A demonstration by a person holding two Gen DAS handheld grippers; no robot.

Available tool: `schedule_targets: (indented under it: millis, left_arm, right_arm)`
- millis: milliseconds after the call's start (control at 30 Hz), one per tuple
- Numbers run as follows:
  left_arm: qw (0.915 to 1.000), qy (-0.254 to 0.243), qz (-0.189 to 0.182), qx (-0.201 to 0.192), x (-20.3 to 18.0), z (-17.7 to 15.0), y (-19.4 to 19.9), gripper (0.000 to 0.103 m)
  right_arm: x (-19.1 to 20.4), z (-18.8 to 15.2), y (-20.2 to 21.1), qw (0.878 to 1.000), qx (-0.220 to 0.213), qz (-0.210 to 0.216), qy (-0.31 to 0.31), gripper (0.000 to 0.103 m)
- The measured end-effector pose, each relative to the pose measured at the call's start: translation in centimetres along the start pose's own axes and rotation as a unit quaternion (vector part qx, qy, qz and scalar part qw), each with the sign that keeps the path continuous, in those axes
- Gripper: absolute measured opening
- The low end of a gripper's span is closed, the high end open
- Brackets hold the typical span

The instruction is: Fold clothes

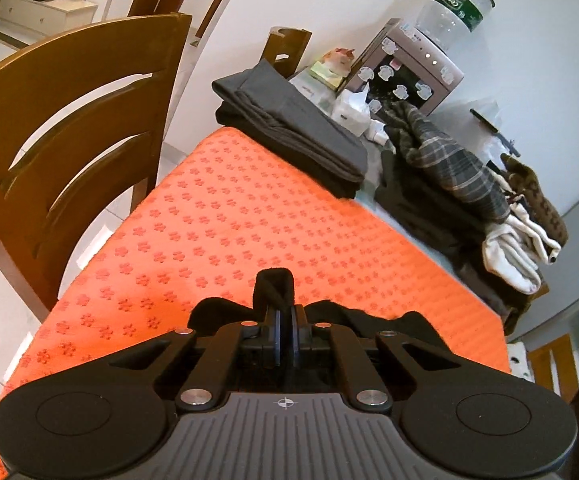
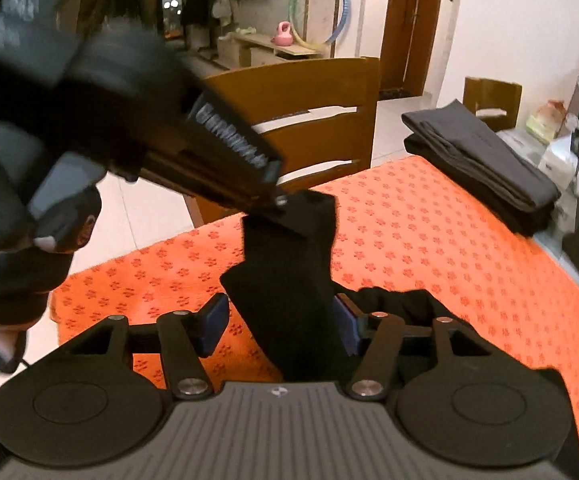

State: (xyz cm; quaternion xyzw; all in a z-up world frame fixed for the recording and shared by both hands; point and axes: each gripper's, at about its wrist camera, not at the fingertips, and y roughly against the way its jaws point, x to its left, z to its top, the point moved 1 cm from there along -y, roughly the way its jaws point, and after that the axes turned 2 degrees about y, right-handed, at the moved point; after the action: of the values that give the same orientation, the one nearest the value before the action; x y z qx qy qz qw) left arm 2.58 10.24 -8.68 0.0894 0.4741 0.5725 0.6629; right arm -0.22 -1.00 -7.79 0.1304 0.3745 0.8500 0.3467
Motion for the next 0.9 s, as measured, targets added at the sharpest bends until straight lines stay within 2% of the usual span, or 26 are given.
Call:
schedule_targets:
  millis: [167, 200, 233, 267, 333, 400, 467, 567, 633, 733, 900]
  left_arm:
    - [0.9997, 0.016, -0.019, 0.000, -0.3, 0.0, 0.1, 0.008]
    - [0.9995, 0.019, -0.025, -0.004, -0.3, 0.1, 0.3, 0.011]
    - [0.9993, 0.021, -0.030, -0.008, -0.4, 0.2, 0.7, 0.012]
    - [0.9992, 0.019, -0.033, -0.016, -0.5, 0.3, 1.1, 0.015]
    - [0.9982, 0.004, -0.039, -0.046, -0.9, 0.6, 2.7, 0.033]
    - [0.9953, -0.012, -0.044, -0.085, -1.1, 0.9, 4.5, 0.044]
    - [0.9922, -0.023, -0.044, -0.114, -1.1, 1.2, 5.9, 0.047]
    - [0.9912, -0.038, -0.035, -0.122, -0.8, 1.5, 6.3, 0.053]
    - [0.9930, -0.031, -0.026, -0.111, -0.3, 1.6, 5.7, 0.053]
    - [0.9953, -0.025, -0.023, -0.091, 0.0, 1.4, 4.5, 0.053]
    - [0.9973, -0.040, -0.029, -0.054, -0.8, 0.5, 2.1, 0.054]
  right_arm:
    - [1.3, -0.2, -1.3, 0.999, 0.011, -0.035, 0.034, 0.062]
    - [1.5, -0.2, -1.5, 0.998, 0.013, -0.042, 0.039, 0.046]
    - [1.5, -0.2, -1.7, 0.998, 0.016, -0.044, 0.038, 0.022]
    - [1.1, -0.1, -2.0, 0.998, 0.019, -0.043, 0.033, 0.019]
    - [0.5, -0.1, -1.1, 0.999, 0.007, -0.048, 0.019, 0.015]
    - [-0.1, -0.2, 0.2, 0.998, -0.010, -0.058, 0.003, 0.014]
    - [-1.5, -0.2, 1.7, 0.997, -0.033, -0.065, -0.036, 0.014]
    - [-4.1, -0.9, 4.8, 0.988, -0.072, -0.079, -0.110, 0.014]
    - [-5.9, -1.9, 7.0, 0.976, -0.100, -0.087, -0.170, 0.014]
    - [-8.4, -4.4, 10.5, 0.949, -0.146, -0.107, -0.256, 0.014]
    - [-11.4, -10.0, 16.3, 0.890, -0.216, -0.159, -0.368, 0.014]
